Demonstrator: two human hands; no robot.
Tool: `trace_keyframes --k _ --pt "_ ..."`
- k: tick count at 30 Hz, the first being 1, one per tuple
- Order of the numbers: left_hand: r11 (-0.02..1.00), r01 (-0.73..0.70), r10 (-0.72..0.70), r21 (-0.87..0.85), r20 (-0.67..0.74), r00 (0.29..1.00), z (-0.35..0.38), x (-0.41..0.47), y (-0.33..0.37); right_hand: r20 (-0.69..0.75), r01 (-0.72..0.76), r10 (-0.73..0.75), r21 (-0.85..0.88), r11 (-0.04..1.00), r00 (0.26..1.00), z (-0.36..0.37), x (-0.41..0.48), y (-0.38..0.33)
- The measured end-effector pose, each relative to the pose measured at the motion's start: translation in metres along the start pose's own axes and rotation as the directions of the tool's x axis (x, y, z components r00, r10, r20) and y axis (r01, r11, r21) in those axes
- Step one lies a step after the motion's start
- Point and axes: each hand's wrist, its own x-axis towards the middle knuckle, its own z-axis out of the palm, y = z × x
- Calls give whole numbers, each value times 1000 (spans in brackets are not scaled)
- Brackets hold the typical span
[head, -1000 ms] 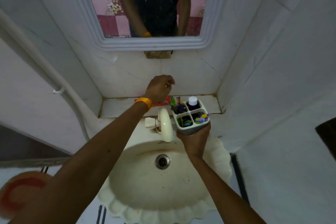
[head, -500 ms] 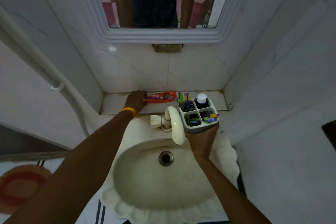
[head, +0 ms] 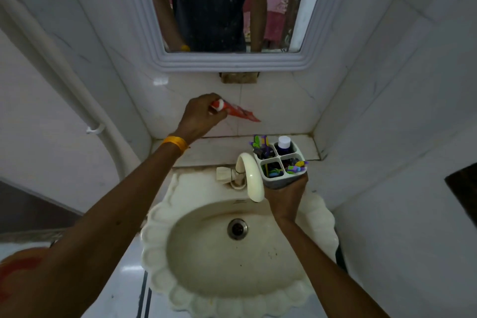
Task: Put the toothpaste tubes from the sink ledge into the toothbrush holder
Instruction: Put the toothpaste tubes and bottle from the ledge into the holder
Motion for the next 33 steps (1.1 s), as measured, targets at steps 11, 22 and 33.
trace_keyframes --k 11,22,33 --pt "981 -194 190 -21 -136 972 5 -28 81 -6 -32 31 -28 999 999 -1 2 7" --pt "933 -210 148 291 221 964 34 -37 91 -8 -9 9 -24 1000 1000 -3 1 7" --pt "922 -208 92 327 337 937 36 -25 100 -5 36 -36 -12 999 999 -3 1 2"
